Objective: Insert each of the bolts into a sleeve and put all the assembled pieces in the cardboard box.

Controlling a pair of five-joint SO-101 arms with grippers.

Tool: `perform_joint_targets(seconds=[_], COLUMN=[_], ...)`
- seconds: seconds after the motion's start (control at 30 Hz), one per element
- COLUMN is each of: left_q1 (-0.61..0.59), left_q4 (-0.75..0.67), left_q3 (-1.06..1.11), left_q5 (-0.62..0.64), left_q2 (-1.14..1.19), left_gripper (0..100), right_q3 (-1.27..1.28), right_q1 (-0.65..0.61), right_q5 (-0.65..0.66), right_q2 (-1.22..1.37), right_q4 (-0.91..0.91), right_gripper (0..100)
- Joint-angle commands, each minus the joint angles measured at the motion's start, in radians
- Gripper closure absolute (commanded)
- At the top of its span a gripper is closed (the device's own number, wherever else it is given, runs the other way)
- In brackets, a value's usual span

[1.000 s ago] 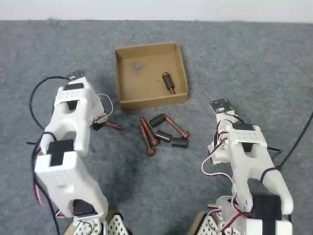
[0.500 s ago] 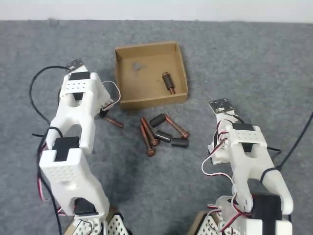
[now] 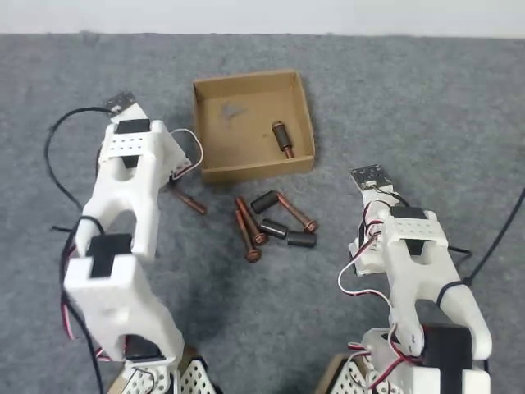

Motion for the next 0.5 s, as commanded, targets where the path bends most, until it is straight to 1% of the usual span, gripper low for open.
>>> perform_joint_targets(seconds=[0.0, 0.17, 0.3, 0.37, 0.47], left_q1=[0.021, 0.029, 0.025, 0.023, 0.025], left_q4=[-0.046, -0.137, -0.166, -0.184, -0.213], left_q3=[0.051, 0.183, 0.248, 0.277, 0.325], left_q5=[0.017, 0.018, 0.018, 0.02, 0.02], left_q2=[-0.176, -0.278, -0.299, -0.299, -0.299], left_gripper=[99, 99, 98, 95, 86], right_q3=[0.005, 0.005, 0.005, 0.005, 0.005], right_q1=[0.01, 0.01, 0.01, 0.01, 0.01], right_q5=[0.015, 0.015, 0.015, 0.015, 0.015], right_q2=[-0.041, -0.041, -0.041, -0.041, -0.041], right_q4=[-0.022, -0.022, -0.022, -0.022, -0.022], right_gripper=[99.2, 99.2, 99.2, 99.2, 99.2])
